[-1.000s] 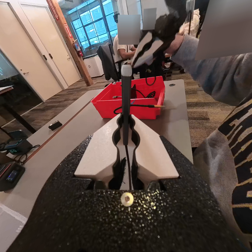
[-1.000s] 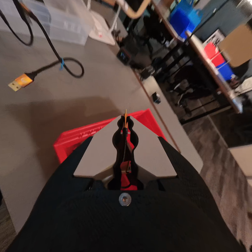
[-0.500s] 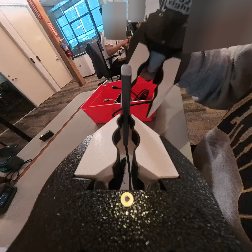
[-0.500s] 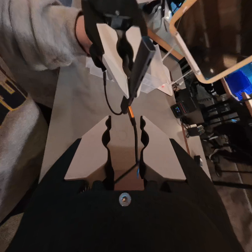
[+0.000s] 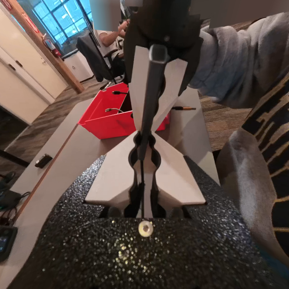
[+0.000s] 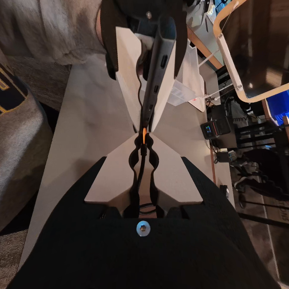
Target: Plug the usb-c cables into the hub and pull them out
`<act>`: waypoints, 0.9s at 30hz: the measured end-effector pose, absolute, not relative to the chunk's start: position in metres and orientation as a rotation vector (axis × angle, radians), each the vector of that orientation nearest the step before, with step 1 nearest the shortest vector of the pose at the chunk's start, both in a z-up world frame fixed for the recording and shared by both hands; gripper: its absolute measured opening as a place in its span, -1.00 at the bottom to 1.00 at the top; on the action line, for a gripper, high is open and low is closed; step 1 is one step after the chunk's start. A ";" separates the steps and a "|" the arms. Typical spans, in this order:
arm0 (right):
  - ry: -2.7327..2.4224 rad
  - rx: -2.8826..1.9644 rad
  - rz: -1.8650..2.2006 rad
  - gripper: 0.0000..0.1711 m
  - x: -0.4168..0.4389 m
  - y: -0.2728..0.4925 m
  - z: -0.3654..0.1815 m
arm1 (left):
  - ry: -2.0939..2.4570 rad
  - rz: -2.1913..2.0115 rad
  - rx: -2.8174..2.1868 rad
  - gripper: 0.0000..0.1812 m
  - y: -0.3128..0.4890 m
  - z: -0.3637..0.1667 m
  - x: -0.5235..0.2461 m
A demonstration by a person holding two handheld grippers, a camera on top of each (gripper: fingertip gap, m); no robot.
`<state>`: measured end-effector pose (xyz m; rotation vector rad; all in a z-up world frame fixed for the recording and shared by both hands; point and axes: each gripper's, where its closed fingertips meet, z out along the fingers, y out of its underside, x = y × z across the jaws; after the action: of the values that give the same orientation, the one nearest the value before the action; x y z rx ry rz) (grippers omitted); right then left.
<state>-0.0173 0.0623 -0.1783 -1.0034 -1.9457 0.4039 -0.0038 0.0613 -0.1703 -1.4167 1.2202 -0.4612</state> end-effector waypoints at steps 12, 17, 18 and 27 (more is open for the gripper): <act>-1.964 -0.865 0.365 -0.94 0.003 0.040 -0.144 | 1.311 -0.370 -1.300 -0.91 0.039 -0.142 0.011; -1.659 -1.085 0.176 -0.95 0.077 0.110 -0.097 | 1.033 -0.291 -1.446 -0.92 0.055 -0.134 -0.076; -1.600 -1.090 0.146 -0.95 0.089 0.119 -0.086 | 0.997 -0.270 -1.453 -0.92 0.057 -0.133 -0.085; -1.409 -1.176 -0.140 -0.94 0.138 0.206 -0.096 | 0.978 -0.337 -1.509 -0.92 0.065 -0.145 -0.064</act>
<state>0.1376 0.2058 -0.0960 -1.1757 -1.4088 -0.1405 -0.0645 0.0649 -0.1453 -1.5088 0.9781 -0.3372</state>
